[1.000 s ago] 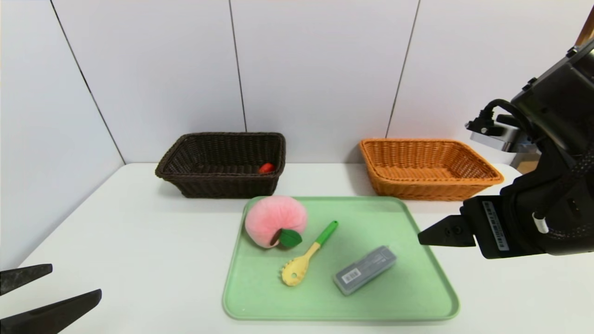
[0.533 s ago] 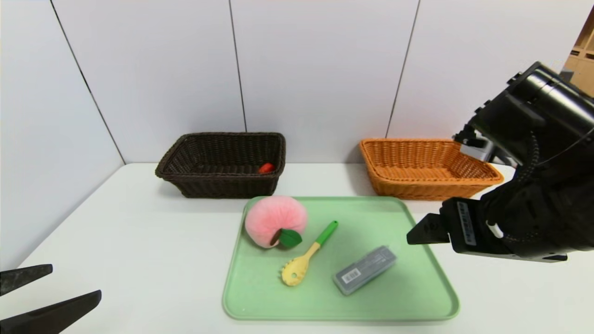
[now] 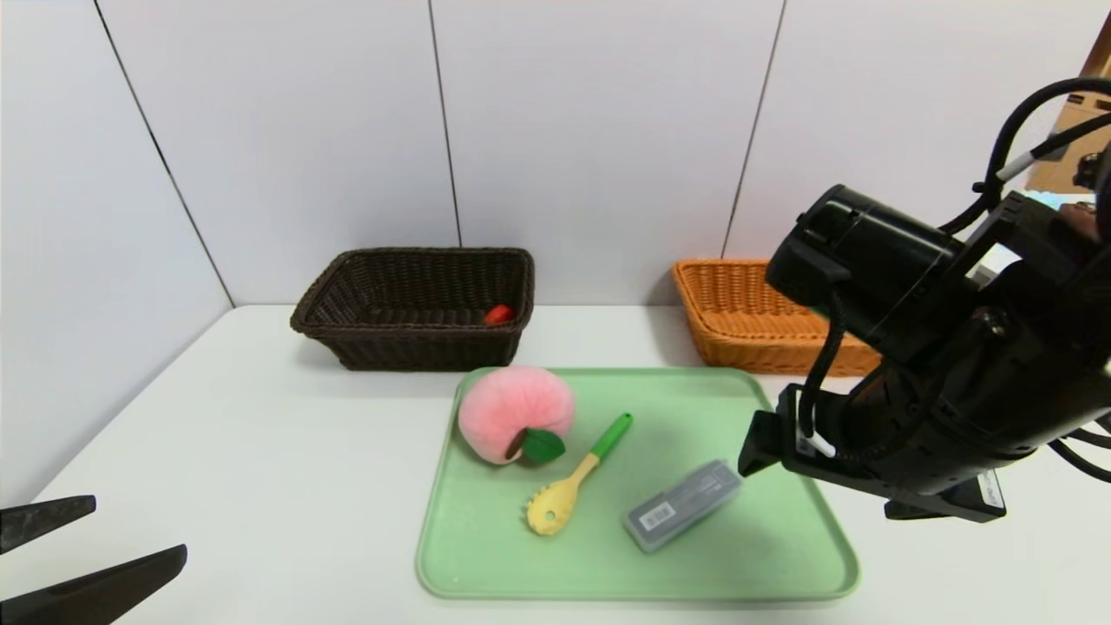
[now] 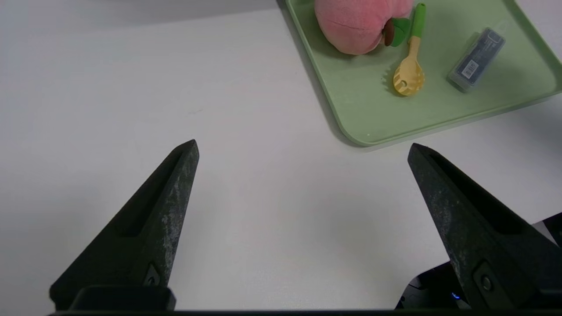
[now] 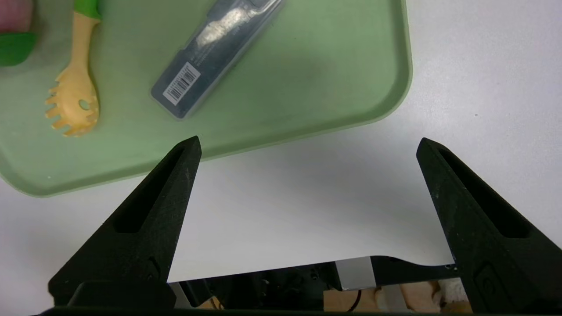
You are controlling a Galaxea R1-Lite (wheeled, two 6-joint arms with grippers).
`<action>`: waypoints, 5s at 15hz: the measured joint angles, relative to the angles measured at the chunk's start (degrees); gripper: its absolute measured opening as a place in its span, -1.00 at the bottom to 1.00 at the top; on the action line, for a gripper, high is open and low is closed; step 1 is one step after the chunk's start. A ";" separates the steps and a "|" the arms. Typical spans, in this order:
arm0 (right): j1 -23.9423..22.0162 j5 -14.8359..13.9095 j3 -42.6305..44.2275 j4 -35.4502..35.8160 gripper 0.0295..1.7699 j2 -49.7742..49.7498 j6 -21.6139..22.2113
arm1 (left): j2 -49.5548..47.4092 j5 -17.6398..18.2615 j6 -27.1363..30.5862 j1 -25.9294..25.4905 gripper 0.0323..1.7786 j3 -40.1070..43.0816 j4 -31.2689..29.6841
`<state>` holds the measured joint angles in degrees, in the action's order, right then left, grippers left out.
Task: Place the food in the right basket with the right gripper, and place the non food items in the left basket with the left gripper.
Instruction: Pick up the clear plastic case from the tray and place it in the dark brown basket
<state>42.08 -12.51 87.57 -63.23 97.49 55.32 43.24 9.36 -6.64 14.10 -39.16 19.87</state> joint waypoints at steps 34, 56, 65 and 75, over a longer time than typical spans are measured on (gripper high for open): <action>-3.63 6.14 13.92 -4.40 0.92 -7.58 -115.65 | -2.62 -0.20 -0.02 -0.22 0.90 0.24 -0.06; -9.73 20.97 25.28 -17.83 0.92 16.24 -132.22 | -2.58 -0.30 0.04 -0.22 0.90 1.73 -0.02; -9.70 21.60 25.37 -12.73 0.92 24.78 -134.54 | -1.71 -0.27 0.11 -0.22 0.90 1.71 -1.08; -10.42 22.46 25.28 -10.36 0.92 29.88 -135.08 | 0.72 -0.11 0.74 0.00 0.90 1.82 -3.56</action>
<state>31.66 9.95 112.85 -73.59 127.37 -79.76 43.96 9.25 -5.90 14.10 -37.34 16.31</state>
